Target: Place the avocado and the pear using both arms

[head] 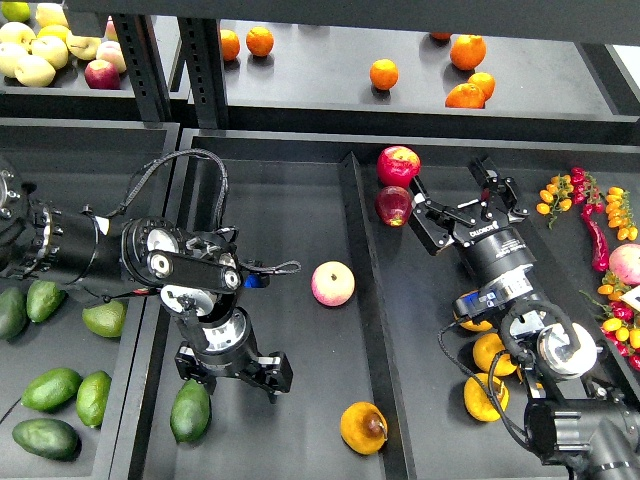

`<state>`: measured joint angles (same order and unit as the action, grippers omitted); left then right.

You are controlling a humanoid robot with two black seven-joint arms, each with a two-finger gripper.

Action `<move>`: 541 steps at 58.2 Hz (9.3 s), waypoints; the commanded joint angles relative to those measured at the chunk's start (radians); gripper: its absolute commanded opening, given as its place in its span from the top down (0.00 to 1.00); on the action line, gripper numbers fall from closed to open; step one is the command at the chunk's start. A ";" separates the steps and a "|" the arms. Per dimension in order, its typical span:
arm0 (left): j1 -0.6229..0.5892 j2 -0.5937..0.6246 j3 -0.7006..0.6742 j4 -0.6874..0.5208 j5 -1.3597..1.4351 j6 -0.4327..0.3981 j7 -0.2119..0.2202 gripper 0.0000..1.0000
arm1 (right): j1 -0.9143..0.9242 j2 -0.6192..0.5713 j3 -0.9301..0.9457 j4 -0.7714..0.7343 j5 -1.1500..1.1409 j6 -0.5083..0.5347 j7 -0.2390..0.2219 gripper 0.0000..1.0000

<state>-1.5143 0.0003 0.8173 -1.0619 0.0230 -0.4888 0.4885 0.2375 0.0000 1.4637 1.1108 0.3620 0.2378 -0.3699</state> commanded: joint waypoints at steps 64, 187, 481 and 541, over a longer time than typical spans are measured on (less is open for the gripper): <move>0.198 0.000 0.046 0.201 -0.041 0.000 0.000 0.01 | 0.006 0.000 -0.032 0.000 0.002 0.012 0.000 0.01; 0.326 0.000 -0.135 0.324 0.051 0.000 0.000 0.81 | -0.001 0.000 -0.032 -0.002 0.002 0.018 -0.003 0.01; 1.385 0.000 -2.179 -0.147 -0.101 0.000 0.000 0.01 | 0.022 -0.422 -0.615 0.044 -0.204 0.251 -0.119 0.01; 1.428 0.000 -2.176 -0.178 -0.103 0.000 0.000 0.01 | 0.154 -0.431 -0.871 -0.104 -0.634 0.251 -0.119 0.01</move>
<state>-0.0864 0.0000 -1.3592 -1.2381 -0.0798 -0.4887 0.4887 0.3847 -0.4357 0.6313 1.0117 -0.2681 0.4888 -0.4888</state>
